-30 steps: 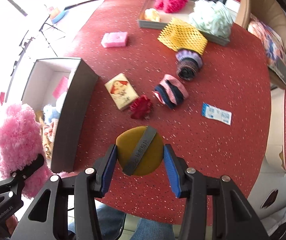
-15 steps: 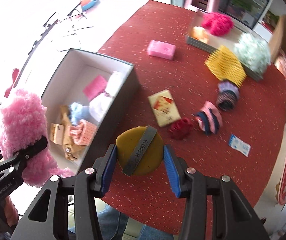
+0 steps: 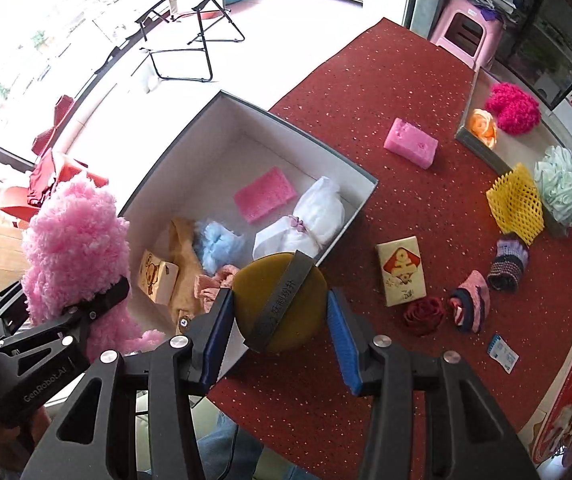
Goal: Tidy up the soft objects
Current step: 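Carry pink yarn over the box with left tool while right tool carries yellow puff, then lower pink yarn into the box with left tool while right tool lowers yellow puff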
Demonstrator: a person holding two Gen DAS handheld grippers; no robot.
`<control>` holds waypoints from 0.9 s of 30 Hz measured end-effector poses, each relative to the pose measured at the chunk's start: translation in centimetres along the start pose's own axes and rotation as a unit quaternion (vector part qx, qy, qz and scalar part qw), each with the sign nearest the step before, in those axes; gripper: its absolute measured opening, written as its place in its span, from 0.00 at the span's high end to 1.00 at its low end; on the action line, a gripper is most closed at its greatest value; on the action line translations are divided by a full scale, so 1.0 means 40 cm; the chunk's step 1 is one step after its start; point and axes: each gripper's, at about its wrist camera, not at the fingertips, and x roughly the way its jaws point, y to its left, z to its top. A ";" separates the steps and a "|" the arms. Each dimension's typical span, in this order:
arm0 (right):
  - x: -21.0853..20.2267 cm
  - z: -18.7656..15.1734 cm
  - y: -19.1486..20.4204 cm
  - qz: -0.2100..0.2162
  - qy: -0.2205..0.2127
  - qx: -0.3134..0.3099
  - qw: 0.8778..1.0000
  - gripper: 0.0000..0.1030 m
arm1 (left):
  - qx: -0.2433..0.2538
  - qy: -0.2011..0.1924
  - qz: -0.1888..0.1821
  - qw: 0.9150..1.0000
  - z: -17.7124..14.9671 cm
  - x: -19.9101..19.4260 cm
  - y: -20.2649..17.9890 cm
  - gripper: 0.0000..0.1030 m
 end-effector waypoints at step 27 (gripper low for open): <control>0.028 0.035 0.050 0.000 0.003 -0.014 1.000 0.51 | -0.013 0.009 0.012 1.000 -0.006 0.027 0.025 0.50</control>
